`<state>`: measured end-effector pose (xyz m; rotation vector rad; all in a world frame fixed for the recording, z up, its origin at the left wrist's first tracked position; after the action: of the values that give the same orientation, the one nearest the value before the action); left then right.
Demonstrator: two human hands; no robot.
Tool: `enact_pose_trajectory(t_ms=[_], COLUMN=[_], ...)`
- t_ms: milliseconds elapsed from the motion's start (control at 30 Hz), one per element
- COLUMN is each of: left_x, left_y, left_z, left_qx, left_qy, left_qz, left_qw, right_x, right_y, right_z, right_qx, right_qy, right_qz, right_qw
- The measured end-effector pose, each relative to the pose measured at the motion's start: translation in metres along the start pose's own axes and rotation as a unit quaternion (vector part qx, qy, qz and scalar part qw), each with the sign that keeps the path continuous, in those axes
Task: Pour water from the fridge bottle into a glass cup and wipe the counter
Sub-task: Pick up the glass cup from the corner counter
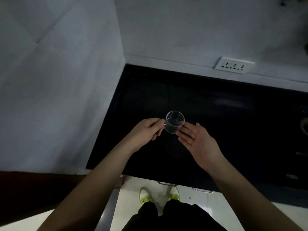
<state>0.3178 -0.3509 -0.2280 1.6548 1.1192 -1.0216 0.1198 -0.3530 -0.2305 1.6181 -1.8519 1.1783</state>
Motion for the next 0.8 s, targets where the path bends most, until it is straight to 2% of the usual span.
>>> enact_pose_trajectory(t_ms=[167,400,800], left_x=[-0.01,-0.041,-0.089], left_y=[-0.029,-0.084,-0.256], left_z=[0.011,0.018,-0.004], left_qx=[0.029,0.1,0.232], left_qy=[0.008,-0.02,-0.047], left_qz=[-0.015,0.036,0.101], left_qw=[0.999,0.994,0.966], right_x=[-0.005,-0.003,-0.018], right_y=[0.027,0.069,0.198], right_z=[-0.024,-0.071,-0.191], right_qx=[-0.031,-0.126,-0.229], right_qy=[0.029,0.036,0.106], right_qz=[0.016,0.076,0.182], right_qw=[0.999,0.989,0.95])
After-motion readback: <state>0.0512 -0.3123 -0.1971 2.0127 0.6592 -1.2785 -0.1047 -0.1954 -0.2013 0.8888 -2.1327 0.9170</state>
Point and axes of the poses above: each hand's wrist, its own z-axis towards the middle knuckle, its own y-axis out of the back of the hand, x = y × z, the point moved 2 cm from there along z, towards the middle knuckle, and after that the axes turned 3 degrees about -y, right-handed, at the moved point
